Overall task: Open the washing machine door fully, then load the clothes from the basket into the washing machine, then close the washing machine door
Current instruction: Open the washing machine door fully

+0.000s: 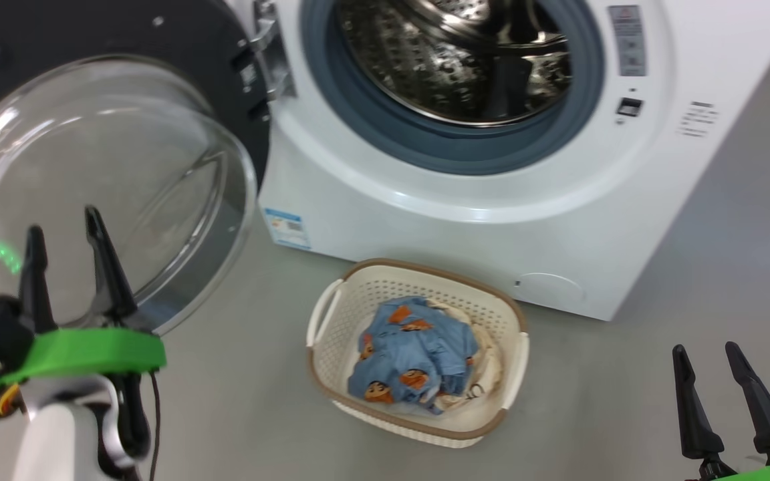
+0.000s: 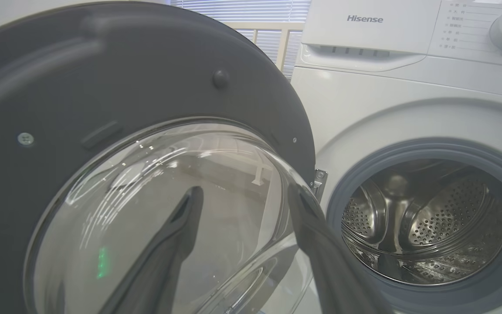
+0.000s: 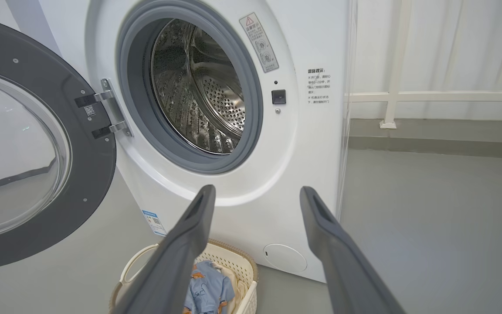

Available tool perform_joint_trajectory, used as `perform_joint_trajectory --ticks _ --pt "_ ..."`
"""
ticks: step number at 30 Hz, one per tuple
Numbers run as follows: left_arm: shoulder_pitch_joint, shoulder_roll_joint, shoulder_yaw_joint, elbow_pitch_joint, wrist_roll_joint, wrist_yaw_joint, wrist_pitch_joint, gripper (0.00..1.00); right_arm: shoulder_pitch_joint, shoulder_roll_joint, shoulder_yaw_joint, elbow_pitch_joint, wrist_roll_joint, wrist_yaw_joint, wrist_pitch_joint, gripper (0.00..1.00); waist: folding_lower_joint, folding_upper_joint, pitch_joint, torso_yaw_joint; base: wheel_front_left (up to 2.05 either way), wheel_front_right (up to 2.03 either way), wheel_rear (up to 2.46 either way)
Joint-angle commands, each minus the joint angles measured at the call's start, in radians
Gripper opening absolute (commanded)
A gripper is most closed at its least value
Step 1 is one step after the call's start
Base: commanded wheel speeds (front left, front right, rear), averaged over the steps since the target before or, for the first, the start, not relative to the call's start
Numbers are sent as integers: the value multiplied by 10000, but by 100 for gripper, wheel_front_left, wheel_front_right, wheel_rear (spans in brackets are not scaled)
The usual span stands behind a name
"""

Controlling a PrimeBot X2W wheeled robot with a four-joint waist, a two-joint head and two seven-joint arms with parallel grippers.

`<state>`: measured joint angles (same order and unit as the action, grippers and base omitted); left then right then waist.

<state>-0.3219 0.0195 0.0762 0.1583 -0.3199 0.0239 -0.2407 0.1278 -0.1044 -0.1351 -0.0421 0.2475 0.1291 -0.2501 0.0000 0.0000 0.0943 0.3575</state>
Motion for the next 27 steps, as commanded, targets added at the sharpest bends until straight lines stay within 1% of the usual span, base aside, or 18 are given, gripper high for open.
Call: perform_joint_trajectory --ticks 1,4,5,8,11,15,23,27 --pt "133 310 227 -353 -76 -37 26 100 31 -140 288 -331 -37 16 -117 100 0 0 -236 -684 0 0 0" --pt "629 310 84 -489 -137 -227 -5 100 107 -122 327 -450 -63 16 -117 100 0 0 -375 -1214 0 0 0" --pt "629 310 84 -489 -137 -227 -5 100 107 -122 327 -450 -63 16 -117 100 0 0 -375 -1214 0 0 0" --pt "1172 332 19 -616 -100 -327 -65 100 206 -98 371 -531 -81 16 -117 100 0 0 -515 -1754 0 0 0" --pt "1706 347 -19 -746 7 -333 -117 100 285 -98 416 -599 -92 16 -117 100 0 0 -568 -2262 0 0 0" --pt "2310 353 -30 -962 168 -333 -173 100 393 -90 403 -698 -135 16 -117 100 0 0 -607 -2778 0 0 0" --pt "3364 333 18 -1669 567 -330 -206 100 632 32 341 -895 -259 16 -117 100 0 0 -709 -3423 0 0 0" --pt "3855 325 -21 -2008 635 -606 -208 100 723 86 284 -987 -326 16 -117 100 0 0 -721 -3646 0 0 0"
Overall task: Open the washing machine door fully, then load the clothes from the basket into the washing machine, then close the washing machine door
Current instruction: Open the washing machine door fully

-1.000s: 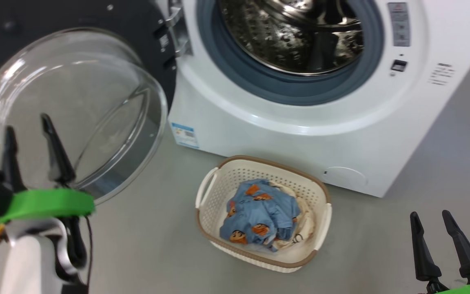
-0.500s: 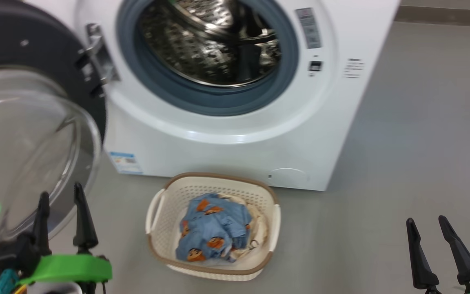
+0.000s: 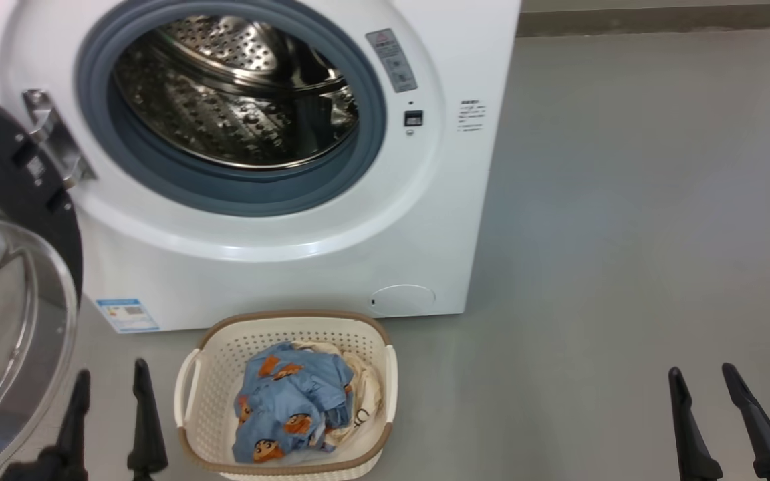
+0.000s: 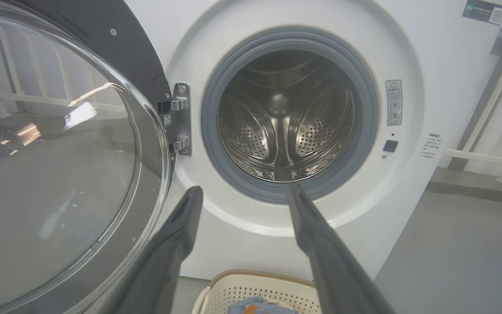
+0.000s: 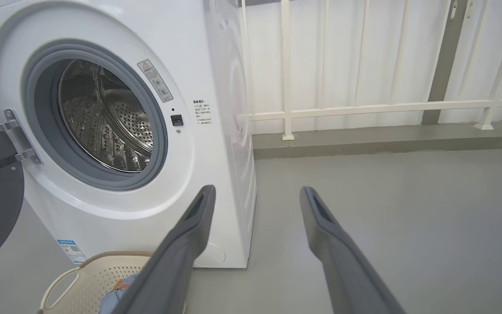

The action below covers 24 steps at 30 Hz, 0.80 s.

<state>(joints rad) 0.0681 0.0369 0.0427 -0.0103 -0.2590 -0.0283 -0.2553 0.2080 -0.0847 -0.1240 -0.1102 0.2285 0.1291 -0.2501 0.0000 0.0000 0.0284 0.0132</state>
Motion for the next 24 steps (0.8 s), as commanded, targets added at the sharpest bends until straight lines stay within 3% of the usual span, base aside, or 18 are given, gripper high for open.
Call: perform_joint_trajectory --ticks 1,11,24 --pt "69 148 323 -388 -19 -146 -62 100 -54 -96 148 -326 -147 16 -117 100 0 0 -67 -250 0 0 0" --pt "782 137 550 -758 -98 -426 -63 100 76 57 3 -514 -246 16 -117 100 0 0 92 -495 0 0 0" --pt "738 134 432 -791 -109 -255 -64 100 58 234 -171 -573 -334 16 -117 100 0 0 199 -256 0 0 0"
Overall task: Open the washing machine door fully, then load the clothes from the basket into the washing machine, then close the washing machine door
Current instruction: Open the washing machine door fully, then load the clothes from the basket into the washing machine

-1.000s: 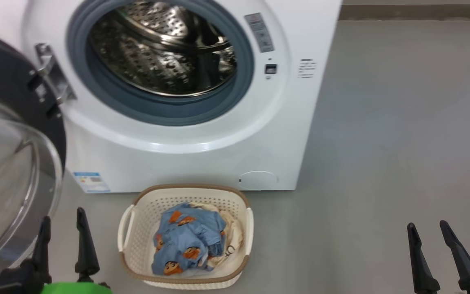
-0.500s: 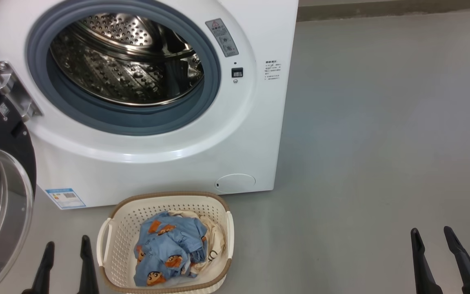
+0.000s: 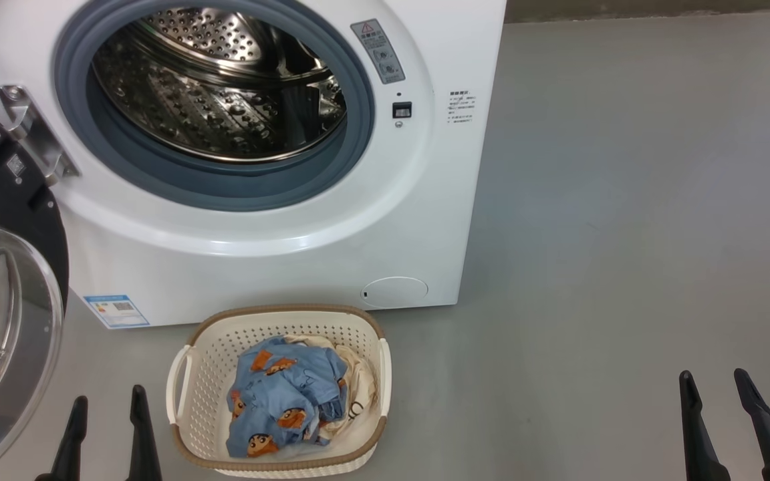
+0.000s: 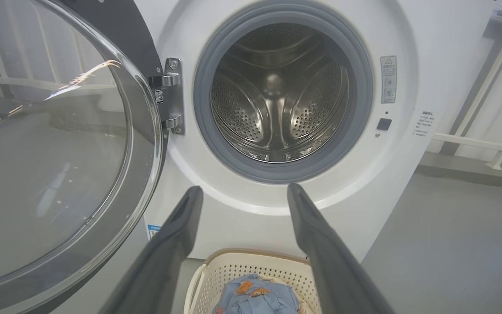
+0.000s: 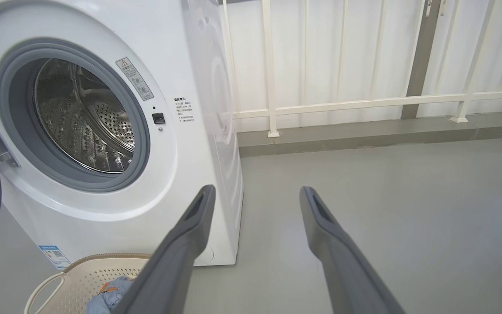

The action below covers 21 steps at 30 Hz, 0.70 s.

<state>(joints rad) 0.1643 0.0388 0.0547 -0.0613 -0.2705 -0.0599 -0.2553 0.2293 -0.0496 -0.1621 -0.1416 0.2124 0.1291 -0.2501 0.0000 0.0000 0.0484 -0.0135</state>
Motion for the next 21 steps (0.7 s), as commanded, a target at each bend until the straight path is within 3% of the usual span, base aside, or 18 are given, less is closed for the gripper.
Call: perform_joint_trajectory --ticks 1,21 --pt "-234 115 312 -285 11 69 -64 100 -157 -108 216 -248 -175 16 -117 100 0 0 -3 30 0 0 0" --pt "-263 114 443 -27 319 -66 -64 100 -367 -194 317 -12 0 16 -117 100 0 0 126 365 0 0 0"
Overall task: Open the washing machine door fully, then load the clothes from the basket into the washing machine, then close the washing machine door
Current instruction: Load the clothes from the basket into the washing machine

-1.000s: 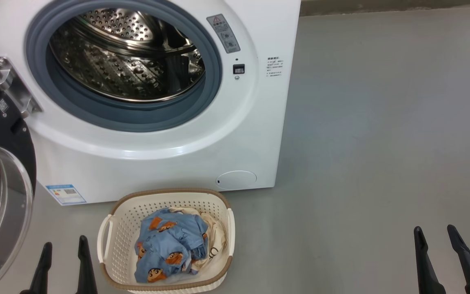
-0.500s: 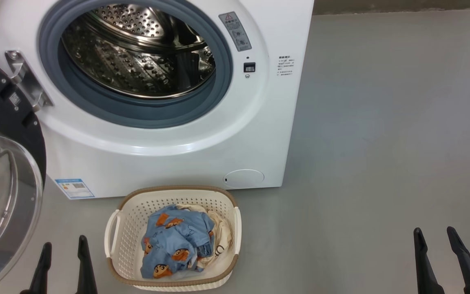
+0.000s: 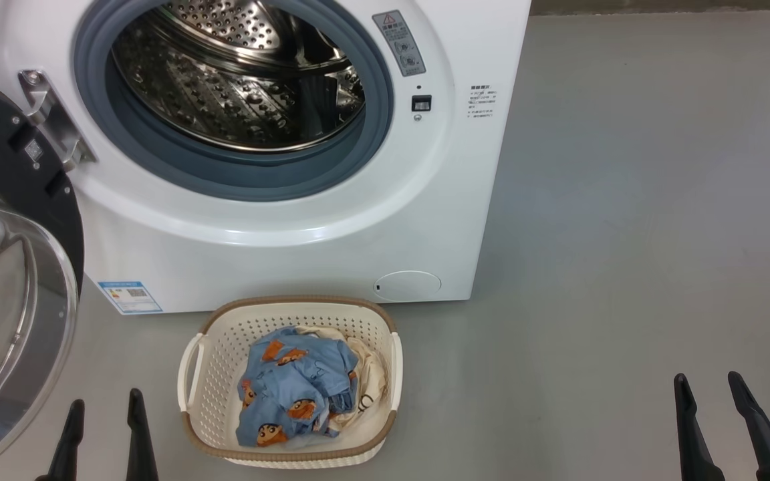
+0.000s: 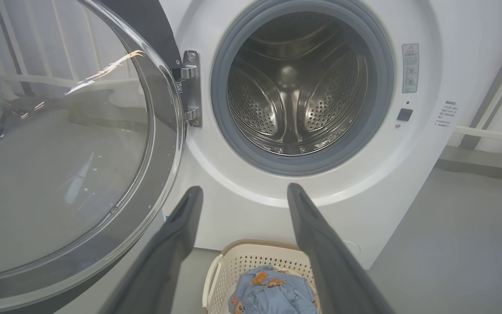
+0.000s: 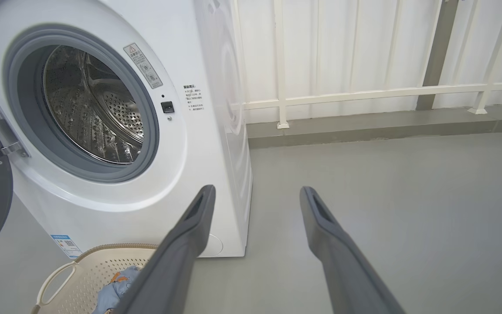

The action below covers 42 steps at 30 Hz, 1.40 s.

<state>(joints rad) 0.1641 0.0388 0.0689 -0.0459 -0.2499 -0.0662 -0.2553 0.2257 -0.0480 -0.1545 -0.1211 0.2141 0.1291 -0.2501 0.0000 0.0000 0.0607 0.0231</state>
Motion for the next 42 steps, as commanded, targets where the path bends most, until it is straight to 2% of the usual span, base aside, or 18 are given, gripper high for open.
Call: perform_joint_trajectory --ticks 1,24,42 --pt "-264 114 297 -168 129 -12 -64 100 -341 -214 241 -214 -13 16 -117 100 0 0 6 -1 0 0 0" --pt "-341 114 398 73 154 -64 -64 100 -417 -318 273 -159 32 16 -117 100 0 0 74 21 73 -73 0" --pt "-415 114 447 119 197 86 -65 100 -484 -367 305 -106 41 16 -117 100 0 0 144 38 70 -78 9"
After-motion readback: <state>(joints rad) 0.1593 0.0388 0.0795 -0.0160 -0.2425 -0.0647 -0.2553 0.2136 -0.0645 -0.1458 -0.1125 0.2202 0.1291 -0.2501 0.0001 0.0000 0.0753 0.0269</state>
